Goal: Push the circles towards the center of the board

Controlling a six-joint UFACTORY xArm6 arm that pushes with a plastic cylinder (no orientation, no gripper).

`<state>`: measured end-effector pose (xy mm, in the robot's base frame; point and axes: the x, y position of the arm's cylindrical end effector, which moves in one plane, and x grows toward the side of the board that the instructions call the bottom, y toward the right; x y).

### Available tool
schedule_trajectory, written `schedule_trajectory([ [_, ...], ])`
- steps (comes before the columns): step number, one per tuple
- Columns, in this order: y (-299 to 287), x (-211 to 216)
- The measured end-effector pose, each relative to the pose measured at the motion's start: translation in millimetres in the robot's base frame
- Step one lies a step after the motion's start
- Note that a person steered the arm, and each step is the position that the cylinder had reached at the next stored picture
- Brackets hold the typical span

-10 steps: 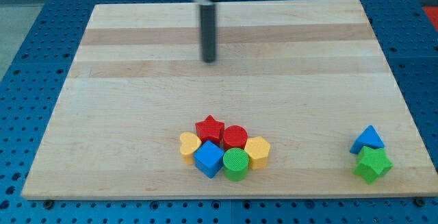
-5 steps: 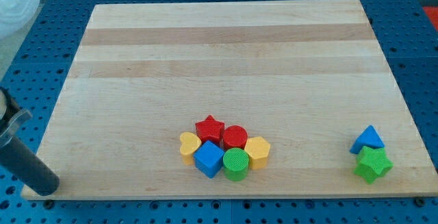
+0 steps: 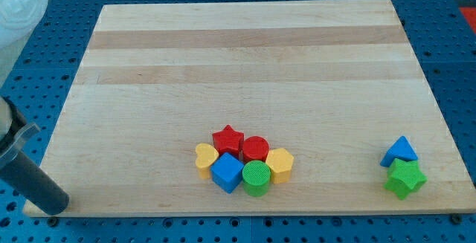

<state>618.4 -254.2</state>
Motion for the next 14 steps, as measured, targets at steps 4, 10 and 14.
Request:
schedule_trajectory([
  [4,64,0],
  [10,226,0],
  [14,273,-115],
])
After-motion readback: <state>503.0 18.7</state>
